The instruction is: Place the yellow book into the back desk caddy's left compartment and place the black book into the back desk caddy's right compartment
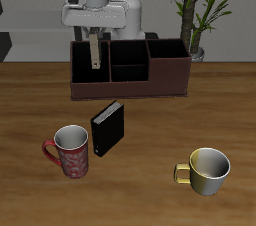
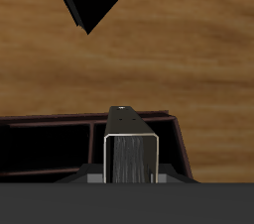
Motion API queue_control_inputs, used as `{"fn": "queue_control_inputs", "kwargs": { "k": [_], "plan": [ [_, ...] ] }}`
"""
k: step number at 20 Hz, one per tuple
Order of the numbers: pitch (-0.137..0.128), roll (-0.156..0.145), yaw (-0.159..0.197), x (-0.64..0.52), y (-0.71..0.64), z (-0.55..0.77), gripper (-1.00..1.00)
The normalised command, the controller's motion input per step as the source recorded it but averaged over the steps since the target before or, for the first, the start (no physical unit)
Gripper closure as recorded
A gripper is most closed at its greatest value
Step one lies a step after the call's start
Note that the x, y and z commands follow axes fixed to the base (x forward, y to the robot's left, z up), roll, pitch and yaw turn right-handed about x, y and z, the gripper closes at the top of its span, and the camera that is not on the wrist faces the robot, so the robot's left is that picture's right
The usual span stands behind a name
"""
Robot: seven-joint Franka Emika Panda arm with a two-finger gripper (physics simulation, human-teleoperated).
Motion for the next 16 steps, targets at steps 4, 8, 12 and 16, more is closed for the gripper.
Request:
{"fn": "queue_control_inputs", "kwargs": {
  "k": [4,8,12,16],
  "plan": [
    [0.034,-0.021,-0.029,-0.18,-0.16,-0.1,1.0],
    [0.016,0.011,-0.002,-0.18,0.01,-0.13,1.0],
    [0.005,0.013,-0.011,-0.13,-0.05,-0.11,1.0],
    [-0.003,-0.013,-0.006,-0.12,-0.1,-0.15,1.0]
  ]
}}
